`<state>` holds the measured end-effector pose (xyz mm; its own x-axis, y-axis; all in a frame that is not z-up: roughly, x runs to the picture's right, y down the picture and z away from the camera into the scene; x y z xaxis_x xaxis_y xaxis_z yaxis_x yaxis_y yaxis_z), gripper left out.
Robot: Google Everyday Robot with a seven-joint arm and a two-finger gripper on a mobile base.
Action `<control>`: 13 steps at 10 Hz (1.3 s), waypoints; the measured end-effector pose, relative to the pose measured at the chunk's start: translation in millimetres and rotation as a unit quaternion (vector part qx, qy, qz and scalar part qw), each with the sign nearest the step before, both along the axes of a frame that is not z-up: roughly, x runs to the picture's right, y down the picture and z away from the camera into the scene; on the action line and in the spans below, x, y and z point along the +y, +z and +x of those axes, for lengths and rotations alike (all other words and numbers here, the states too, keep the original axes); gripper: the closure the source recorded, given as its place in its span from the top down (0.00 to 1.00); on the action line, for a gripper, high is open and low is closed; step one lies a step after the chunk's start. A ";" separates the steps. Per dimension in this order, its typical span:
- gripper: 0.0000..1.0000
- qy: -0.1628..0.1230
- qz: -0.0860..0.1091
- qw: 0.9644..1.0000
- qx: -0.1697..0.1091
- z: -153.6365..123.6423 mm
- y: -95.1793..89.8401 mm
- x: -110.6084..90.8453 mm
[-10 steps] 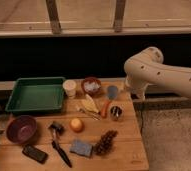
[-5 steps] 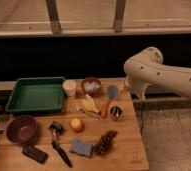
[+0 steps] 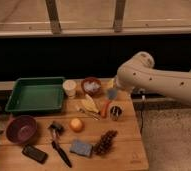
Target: Stack bowls into tray
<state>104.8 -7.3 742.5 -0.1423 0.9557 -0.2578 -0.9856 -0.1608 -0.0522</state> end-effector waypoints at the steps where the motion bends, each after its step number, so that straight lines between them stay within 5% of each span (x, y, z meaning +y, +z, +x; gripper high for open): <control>1: 0.65 -0.014 0.003 1.000 -0.017 -26.5 9.6 -10.8; 2: 0.65 -0.022 0.003 0.999 -0.026 -42.8 13.7 -14.8; 9: 0.65 -0.017 0.015 0.999 -0.027 -37.6 15.2 -16.4; 13: 0.65 -0.031 -0.002 0.997 -0.065 -79.0 59.6 -20.5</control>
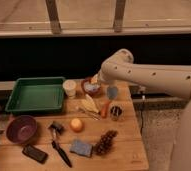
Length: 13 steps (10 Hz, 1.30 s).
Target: Stack bowls into tray
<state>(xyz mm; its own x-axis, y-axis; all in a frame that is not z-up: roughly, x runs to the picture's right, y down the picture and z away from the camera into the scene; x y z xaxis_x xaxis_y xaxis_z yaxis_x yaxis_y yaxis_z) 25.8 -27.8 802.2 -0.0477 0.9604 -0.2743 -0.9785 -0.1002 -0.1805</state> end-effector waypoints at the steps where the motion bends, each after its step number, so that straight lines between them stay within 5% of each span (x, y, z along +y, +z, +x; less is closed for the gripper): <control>1: 0.65 -0.009 -0.010 1.000 -0.006 -10.2 13.0 3.0; 7: 0.65 -0.045 -0.059 0.997 -0.013 -34.4 71.0 0.0; 13: 0.65 -0.045 -0.066 0.997 -0.012 -33.0 76.8 0.3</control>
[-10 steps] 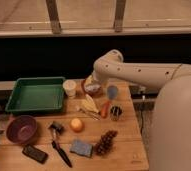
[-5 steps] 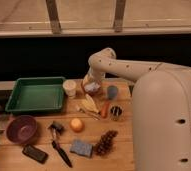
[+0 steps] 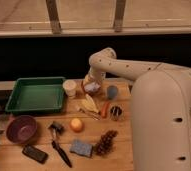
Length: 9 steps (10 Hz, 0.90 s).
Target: Stack bowls into tray
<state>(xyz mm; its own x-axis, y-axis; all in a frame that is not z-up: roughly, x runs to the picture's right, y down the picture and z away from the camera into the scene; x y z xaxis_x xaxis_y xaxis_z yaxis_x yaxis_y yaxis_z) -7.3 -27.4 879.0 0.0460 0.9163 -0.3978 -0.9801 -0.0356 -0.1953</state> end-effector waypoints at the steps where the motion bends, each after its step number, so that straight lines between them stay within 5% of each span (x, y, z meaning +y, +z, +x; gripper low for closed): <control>1: 0.65 0.001 -0.005 1.000 0.001 1.1 4.3 4.9; 9: 0.65 0.020 -0.028 0.999 -0.002 8.6 33.0 17.5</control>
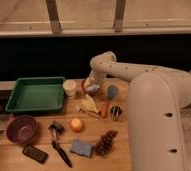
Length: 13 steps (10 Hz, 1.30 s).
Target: Stack bowls into tray
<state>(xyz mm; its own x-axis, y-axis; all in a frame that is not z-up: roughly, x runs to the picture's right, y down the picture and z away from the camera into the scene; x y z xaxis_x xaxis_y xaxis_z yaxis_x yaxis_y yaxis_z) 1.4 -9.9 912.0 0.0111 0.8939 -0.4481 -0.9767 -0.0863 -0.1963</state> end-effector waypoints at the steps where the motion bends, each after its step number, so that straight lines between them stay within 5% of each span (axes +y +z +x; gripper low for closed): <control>1: 0.65 0.007 -0.001 1.000 0.000 3.8 4.2 -2.2; 9: 0.65 0.015 -0.028 1.000 -0.003 2.0 43.4 0.9; 13: 0.38 0.013 -0.042 0.999 -0.003 1.2 53.6 15.5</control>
